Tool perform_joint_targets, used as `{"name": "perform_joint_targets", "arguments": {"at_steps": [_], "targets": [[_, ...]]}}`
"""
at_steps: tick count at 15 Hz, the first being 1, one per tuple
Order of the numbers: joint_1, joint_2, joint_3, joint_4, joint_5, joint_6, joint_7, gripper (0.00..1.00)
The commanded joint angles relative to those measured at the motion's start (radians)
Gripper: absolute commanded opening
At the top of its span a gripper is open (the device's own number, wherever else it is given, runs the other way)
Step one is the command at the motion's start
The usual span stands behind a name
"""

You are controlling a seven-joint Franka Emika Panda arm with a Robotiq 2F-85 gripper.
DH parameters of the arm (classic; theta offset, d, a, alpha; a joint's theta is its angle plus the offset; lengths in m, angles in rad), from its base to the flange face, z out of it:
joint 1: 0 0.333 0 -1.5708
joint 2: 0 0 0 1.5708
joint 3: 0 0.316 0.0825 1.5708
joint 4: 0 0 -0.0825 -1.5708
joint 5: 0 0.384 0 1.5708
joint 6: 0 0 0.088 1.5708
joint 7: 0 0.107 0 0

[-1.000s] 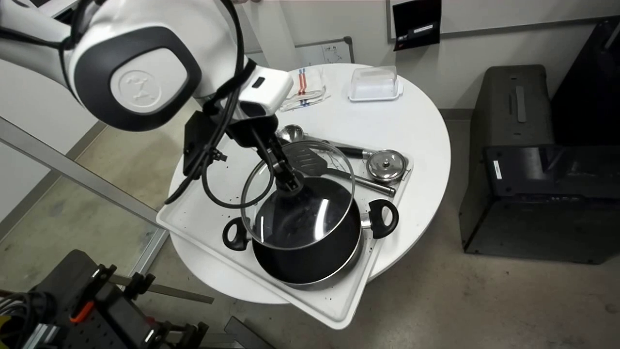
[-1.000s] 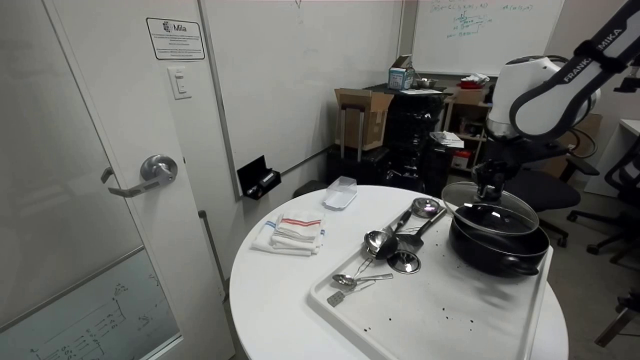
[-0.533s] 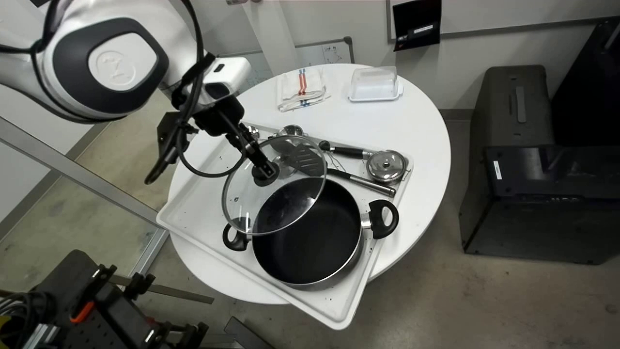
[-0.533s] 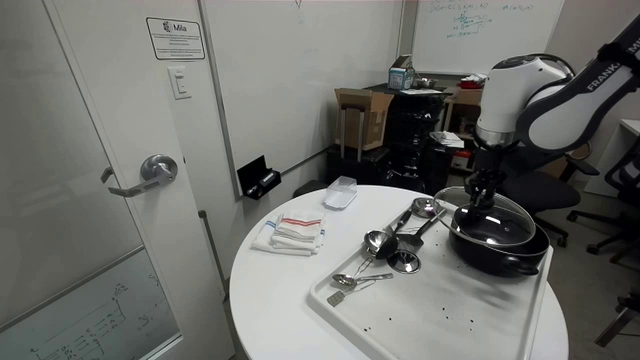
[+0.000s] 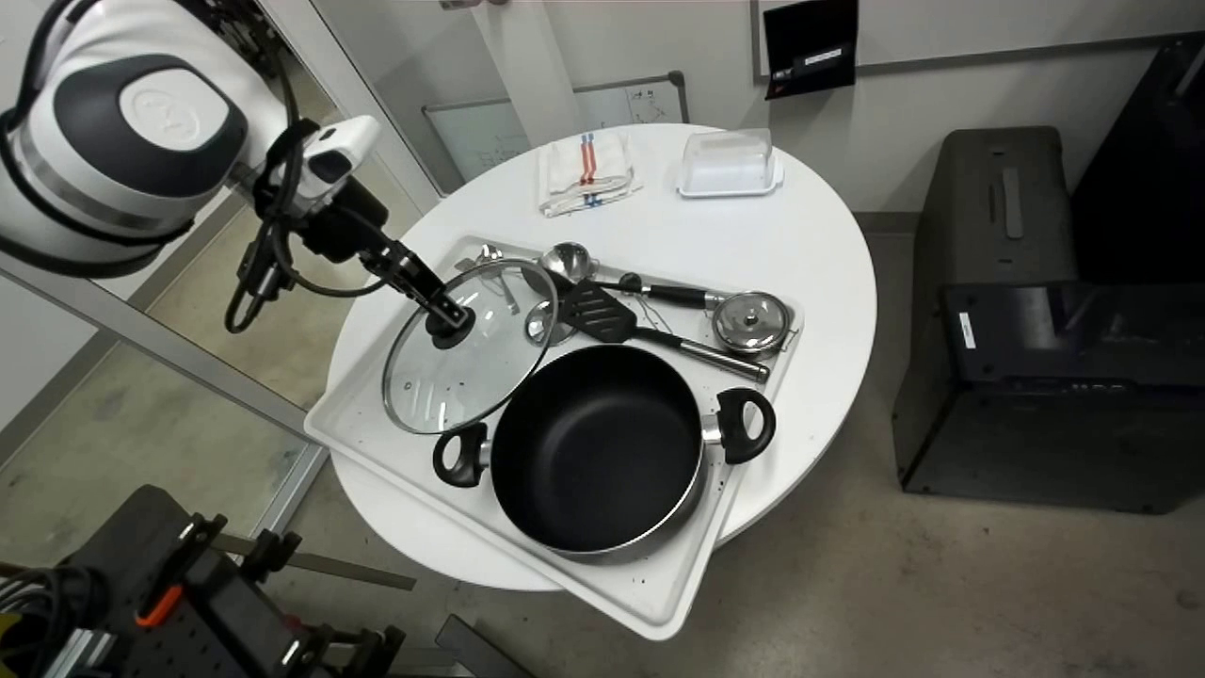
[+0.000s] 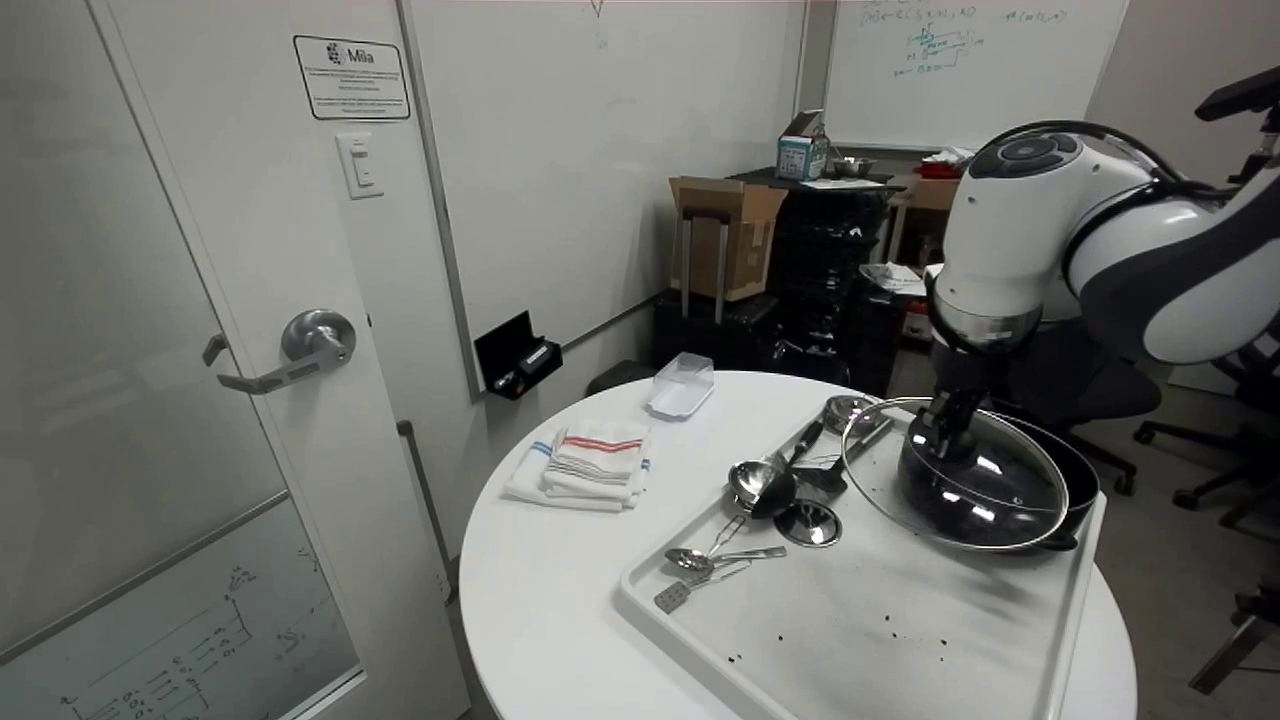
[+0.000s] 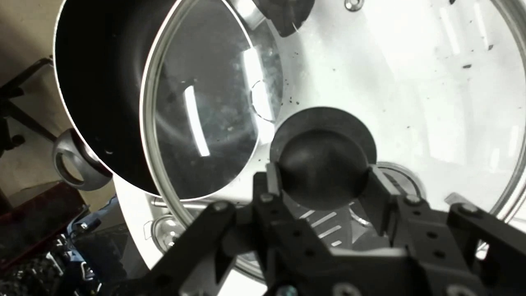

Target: Pick up the lid from the pot and put it on the table

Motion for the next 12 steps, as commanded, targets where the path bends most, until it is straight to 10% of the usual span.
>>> {"name": "perform_joint_targets", "arguments": {"at_steps": [1, 12], "targets": [[0.048, -0.032, 0.019, -0.03, -0.106, 0.011, 0.067, 0.24], [0.029, 0.032, 0.196, -0.021, -0.172, 0.06, 0.044, 0.24]]}}
